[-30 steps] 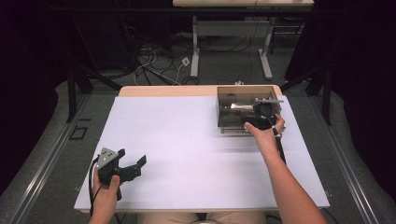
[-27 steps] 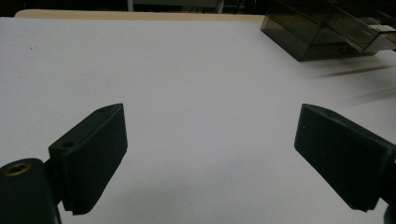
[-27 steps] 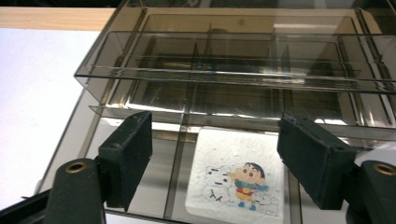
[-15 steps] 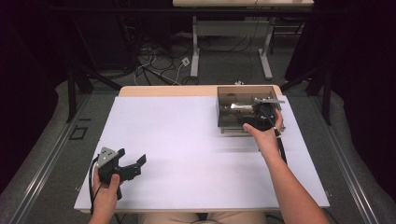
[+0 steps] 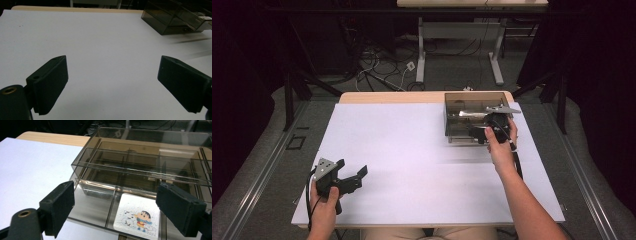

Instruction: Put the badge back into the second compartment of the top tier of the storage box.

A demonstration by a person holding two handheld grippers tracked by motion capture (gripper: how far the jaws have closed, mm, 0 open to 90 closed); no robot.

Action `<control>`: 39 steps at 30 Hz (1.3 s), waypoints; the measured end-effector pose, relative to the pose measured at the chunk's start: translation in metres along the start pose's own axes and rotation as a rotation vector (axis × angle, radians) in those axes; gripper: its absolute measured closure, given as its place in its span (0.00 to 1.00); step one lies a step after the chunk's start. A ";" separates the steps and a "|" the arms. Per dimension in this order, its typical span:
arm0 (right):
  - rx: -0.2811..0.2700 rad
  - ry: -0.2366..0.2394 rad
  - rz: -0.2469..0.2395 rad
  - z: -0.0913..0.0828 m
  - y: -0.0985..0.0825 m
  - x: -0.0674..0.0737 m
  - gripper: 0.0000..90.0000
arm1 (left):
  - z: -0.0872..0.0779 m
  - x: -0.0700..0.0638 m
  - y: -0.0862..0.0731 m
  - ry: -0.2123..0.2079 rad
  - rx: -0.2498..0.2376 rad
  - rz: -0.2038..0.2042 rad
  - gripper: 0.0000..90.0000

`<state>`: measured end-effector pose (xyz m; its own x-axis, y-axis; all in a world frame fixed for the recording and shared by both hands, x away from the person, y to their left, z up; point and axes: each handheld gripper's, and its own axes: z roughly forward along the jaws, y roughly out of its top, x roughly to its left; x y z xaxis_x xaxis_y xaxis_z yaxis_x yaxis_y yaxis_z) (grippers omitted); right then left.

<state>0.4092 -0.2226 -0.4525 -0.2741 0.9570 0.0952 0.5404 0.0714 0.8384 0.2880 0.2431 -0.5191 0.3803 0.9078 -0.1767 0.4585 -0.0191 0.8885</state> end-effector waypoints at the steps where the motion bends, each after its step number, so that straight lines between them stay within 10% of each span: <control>1: 0.000 0.000 -0.013 -0.001 -0.001 0.000 0.17 | 0.000 0.000 0.000 -0.001 -0.001 -0.003 0.11; 39: -0.076 0.169 -0.140 -0.050 -0.040 0.017 0.17 | -0.001 -0.004 0.000 0.002 -0.002 0.015 0.12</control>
<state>0.3432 -0.2234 -0.4579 -0.4749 0.8781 0.0587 0.4278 0.1721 0.8873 0.2856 0.2403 -0.5175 0.3856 0.9083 -0.1623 0.4513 -0.0322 0.8918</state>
